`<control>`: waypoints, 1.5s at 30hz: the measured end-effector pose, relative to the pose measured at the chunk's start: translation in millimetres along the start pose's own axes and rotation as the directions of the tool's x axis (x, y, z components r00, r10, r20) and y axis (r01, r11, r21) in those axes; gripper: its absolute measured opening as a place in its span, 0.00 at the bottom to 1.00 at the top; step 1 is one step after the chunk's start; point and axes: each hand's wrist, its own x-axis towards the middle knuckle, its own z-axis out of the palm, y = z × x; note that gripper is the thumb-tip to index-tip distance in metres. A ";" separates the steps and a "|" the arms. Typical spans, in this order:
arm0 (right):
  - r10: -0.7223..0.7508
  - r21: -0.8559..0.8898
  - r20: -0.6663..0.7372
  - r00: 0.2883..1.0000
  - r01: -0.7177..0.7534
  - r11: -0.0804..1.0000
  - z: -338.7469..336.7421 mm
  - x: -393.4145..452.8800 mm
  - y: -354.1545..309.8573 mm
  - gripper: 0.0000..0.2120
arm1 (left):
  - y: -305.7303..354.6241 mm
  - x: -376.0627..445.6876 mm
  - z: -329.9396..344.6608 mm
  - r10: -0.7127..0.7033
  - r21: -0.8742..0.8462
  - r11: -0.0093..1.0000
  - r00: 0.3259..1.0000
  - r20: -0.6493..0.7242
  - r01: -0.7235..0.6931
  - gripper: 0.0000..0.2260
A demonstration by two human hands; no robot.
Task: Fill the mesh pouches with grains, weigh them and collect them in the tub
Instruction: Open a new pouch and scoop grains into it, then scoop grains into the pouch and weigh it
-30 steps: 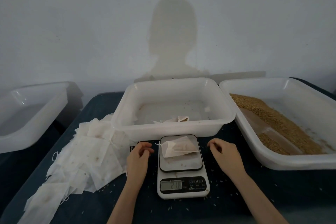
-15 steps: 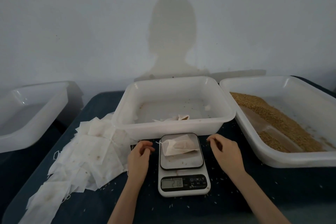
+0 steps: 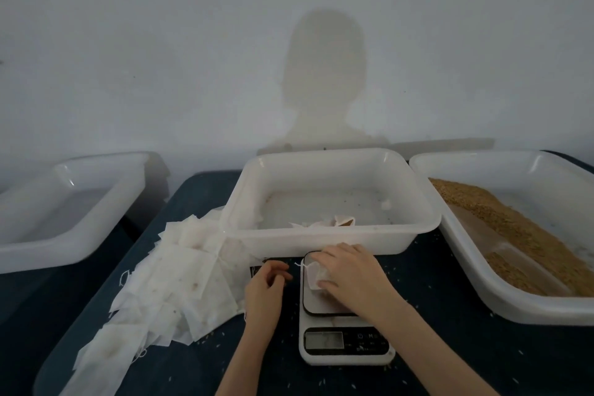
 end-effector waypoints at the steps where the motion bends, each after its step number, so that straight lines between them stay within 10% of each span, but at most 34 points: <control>1: 0.004 -0.024 0.018 1.000 -0.004 1.000 -0.6 3.6 0.5 0.17 | 0.0 0.2 0.1 0.002 0.001 1.000 1.000 0.001 -0.002 0.13; 18: 0.399 0.375 -0.313 0.862 -0.274 0.885 -83.9 59.2 65.8 0.06 | 2.1 -1.0 1.3 0.013 -0.005 1.000 0.999 0.032 -0.012 0.12; 32: 0.385 0.111 0.592 0.708 -0.545 0.831 -54.9 70.7 94.6 0.17 | 3.6 -4.0 -1.0 0.018 0.013 1.000 1.000 -0.002 -0.018 0.13; 35: 0.419 0.323 0.493 0.763 -0.607 0.726 -55.9 69.5 97.9 0.17 | 8.6 -6.0 -2.3 0.045 0.002 0.999 0.998 -0.053 -0.045 0.13; 45: 0.119 0.391 -0.026 0.993 -0.099 0.915 -53.6 44.6 51.3 0.09 | 16.0 8.2 -80.5 0.137 0.584 0.807 0.931 -0.338 0.093 0.07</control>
